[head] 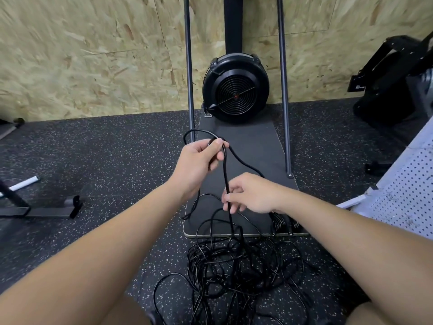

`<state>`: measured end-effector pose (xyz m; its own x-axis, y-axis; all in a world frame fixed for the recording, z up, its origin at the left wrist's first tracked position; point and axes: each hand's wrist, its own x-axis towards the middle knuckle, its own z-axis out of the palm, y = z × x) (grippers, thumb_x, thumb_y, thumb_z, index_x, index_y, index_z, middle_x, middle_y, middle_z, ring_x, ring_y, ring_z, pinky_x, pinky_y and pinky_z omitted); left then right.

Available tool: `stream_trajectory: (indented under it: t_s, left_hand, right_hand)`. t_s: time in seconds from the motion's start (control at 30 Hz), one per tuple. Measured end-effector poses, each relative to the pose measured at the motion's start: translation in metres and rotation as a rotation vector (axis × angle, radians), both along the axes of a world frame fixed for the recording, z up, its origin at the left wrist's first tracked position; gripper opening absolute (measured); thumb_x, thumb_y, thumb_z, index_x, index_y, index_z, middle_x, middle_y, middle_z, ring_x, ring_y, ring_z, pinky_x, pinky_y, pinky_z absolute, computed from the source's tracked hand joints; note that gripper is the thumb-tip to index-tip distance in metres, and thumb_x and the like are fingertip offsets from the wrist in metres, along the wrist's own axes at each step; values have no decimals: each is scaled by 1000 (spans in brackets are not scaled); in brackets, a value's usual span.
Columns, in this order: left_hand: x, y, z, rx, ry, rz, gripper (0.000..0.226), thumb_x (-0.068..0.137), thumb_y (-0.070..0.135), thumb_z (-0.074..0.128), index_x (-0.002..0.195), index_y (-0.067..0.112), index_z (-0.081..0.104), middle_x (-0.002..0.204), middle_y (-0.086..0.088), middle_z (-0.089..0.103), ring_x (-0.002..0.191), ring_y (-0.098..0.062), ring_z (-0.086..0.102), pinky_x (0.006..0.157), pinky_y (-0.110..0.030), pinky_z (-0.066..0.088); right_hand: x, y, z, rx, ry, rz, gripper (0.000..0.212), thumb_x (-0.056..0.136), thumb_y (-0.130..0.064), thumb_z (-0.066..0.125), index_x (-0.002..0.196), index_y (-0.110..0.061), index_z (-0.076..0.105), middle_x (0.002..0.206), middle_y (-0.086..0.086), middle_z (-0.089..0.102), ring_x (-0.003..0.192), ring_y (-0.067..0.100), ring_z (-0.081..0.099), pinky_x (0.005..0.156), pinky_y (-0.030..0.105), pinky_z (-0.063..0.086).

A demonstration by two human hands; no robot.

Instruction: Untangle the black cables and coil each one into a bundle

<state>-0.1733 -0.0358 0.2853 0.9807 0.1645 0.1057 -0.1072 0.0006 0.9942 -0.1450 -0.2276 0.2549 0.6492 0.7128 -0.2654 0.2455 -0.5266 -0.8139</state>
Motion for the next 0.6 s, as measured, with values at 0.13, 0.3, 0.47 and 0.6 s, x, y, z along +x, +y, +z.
stream_trajectory:
  t_s: [0.13,0.3,0.47,0.6]
  left_hand:
    - [-5,-2,-2,35,20,0,31,113,32,61,117,8,80,75,-5,45,57,-12,29,52,-22,26]
    - [-9,4,-7,73,66,20,27,108,30,65,111,9,83,65,0,29,61,-18,22,56,-33,19]
    - [-20,-5,-17,73,169,-260,31,99,16,70,126,6,79,68,6,35,63,-13,28,58,-28,23]
    - [-28,-19,-22,187,173,-322,20,104,9,69,120,4,80,64,12,51,58,-6,37,56,-21,30]
  right_hand:
    - [0,-2,12,37,6,-12,20,109,-16,61,106,-3,76,97,4,84,86,21,79,79,39,59]
    - [8,1,39,365,-37,-230,26,108,-23,55,105,-7,75,85,8,77,66,17,58,66,37,51]
    - [25,-11,70,838,226,-482,28,117,-13,45,119,-2,70,85,7,66,62,13,49,62,27,48]
    - [32,-20,67,866,264,-513,27,117,-15,46,122,0,69,90,9,69,67,14,54,69,30,52]
